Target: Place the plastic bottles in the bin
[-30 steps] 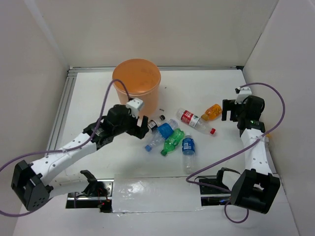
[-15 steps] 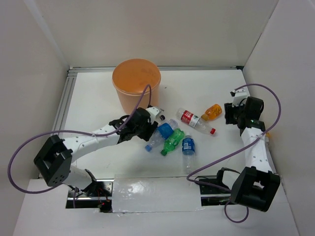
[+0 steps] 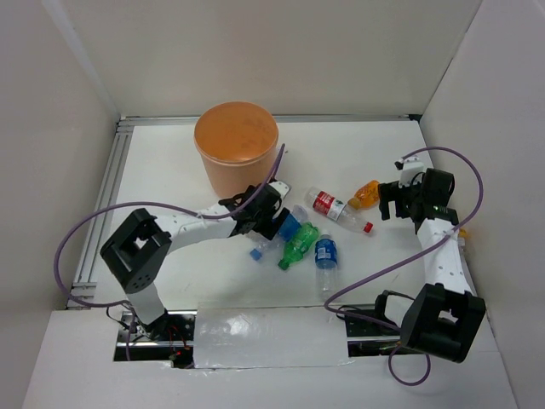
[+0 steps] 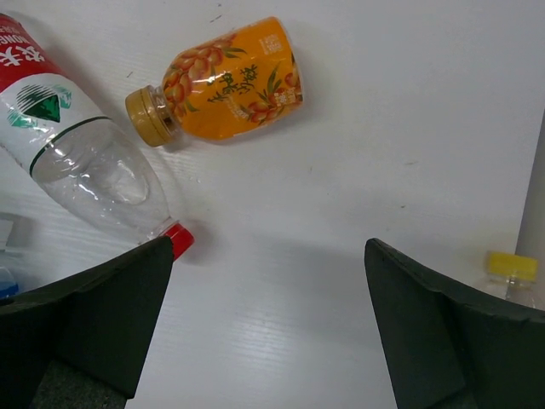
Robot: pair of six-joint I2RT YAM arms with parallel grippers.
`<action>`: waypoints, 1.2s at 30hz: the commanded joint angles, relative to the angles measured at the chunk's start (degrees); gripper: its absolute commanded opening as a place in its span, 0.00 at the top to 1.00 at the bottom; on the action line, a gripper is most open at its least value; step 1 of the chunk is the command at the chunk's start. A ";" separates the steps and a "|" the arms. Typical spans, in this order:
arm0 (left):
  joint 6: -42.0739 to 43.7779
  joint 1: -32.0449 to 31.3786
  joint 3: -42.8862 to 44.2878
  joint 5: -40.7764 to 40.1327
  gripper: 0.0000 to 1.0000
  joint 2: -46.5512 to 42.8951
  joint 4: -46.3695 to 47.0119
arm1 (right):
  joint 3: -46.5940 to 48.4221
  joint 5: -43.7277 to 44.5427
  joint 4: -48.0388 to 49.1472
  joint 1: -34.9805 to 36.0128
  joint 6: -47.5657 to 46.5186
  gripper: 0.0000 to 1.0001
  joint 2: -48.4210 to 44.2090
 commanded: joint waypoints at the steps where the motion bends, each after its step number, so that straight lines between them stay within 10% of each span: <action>1: 0.79 1.27 3.26 -2.67 0.02 4.07 2.36 | 1.61 -1.92 -0.80 -0.29 -0.83 0.00 0.63; 13: 0.71 3.21 2.65 3.39 0.54 8.83 2.36 | 1.09 -1.93 -0.80 -0.29 -1.36 0.00 1.16; 21: 1.23 -1.96 9.74 4.54 0.99 -7.13 -3.34 | 1.70 10.98 3.15 -0.29 -0.74 0.00 -2.88; 30: -1.93 7.49 28.13 3.49 0.99 -12.17 -0.73 | 1.09 22.84 6.49 -1.34 2.59 0.02 -1.04; 36: -4.92 15.69 33.32 0.14 0.98 -5.07 0.69 | 2.31 24.70 6.50 -2.39 3.74 0.34 0.98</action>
